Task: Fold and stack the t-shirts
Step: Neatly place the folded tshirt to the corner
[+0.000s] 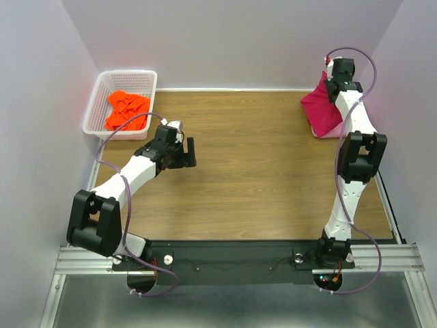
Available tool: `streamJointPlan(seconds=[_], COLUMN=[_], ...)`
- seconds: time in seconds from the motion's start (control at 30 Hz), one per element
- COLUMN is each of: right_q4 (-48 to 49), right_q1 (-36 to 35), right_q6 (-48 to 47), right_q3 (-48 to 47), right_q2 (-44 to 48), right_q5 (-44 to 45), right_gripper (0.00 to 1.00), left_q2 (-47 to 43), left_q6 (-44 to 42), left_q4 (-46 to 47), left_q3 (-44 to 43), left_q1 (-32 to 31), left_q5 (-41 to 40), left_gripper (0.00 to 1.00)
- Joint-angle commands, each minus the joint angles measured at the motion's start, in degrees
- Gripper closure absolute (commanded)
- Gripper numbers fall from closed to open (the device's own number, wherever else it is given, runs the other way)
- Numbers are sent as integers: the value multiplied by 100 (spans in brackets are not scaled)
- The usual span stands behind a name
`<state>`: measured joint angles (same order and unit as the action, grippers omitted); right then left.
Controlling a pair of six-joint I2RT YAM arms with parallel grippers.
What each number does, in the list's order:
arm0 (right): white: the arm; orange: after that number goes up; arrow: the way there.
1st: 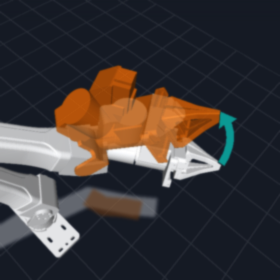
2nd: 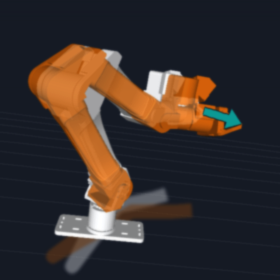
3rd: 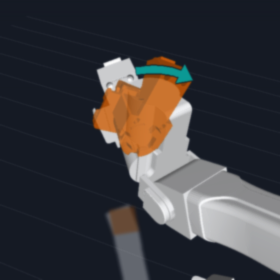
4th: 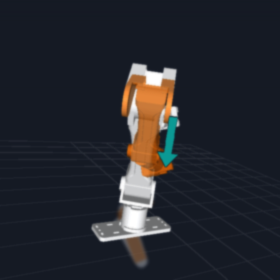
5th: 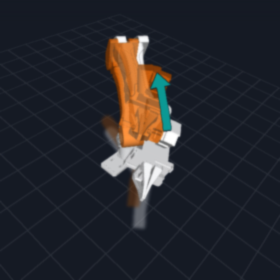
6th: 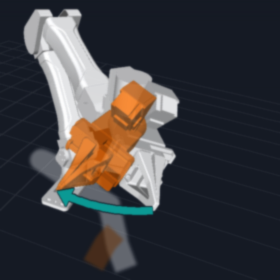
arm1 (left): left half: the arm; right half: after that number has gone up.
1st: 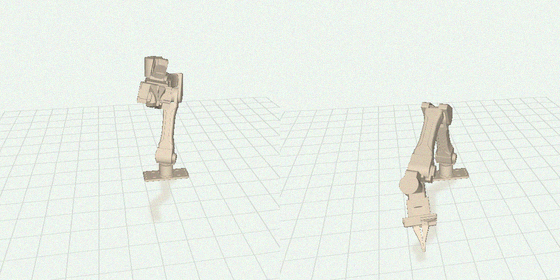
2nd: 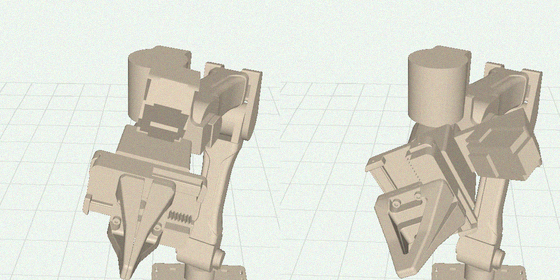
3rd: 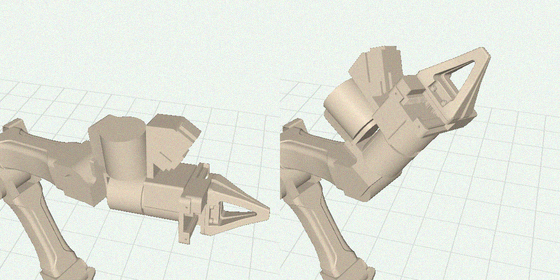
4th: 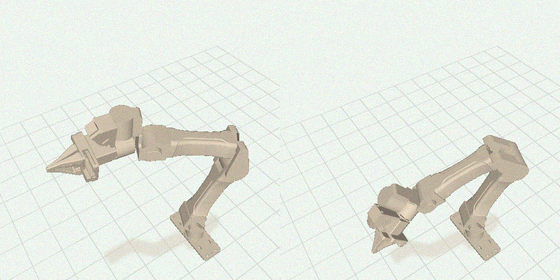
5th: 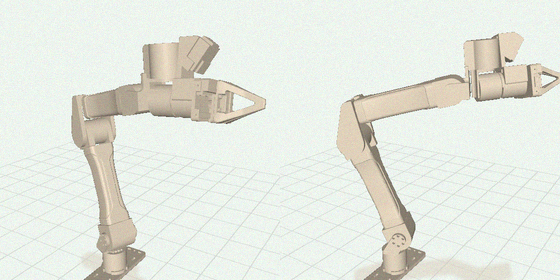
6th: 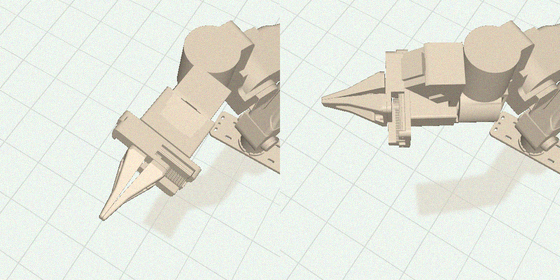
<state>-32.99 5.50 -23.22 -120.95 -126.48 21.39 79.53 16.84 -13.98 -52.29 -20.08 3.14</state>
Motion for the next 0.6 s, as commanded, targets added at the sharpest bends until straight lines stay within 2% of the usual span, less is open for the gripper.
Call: streamJointPlan(seconds=[0.0,0.4,0.57], right_q4=[276,399,434], right_q1=[285,522,558], right_q6=[169,406,538], right_q3=[-70,-69,-157], right_q2=[106,-632,-861], right_q5=[-108,-293,-100], right_gripper=[99,99,97], left_q2=[54,203,204], left_q6=[-41,-5,38], left_q4=[44,-17,-44], left_q3=[-238,-282,-255], left_q1=[30,30,30], left_q5=[117,143,152], left_gripper=[2,2,2])
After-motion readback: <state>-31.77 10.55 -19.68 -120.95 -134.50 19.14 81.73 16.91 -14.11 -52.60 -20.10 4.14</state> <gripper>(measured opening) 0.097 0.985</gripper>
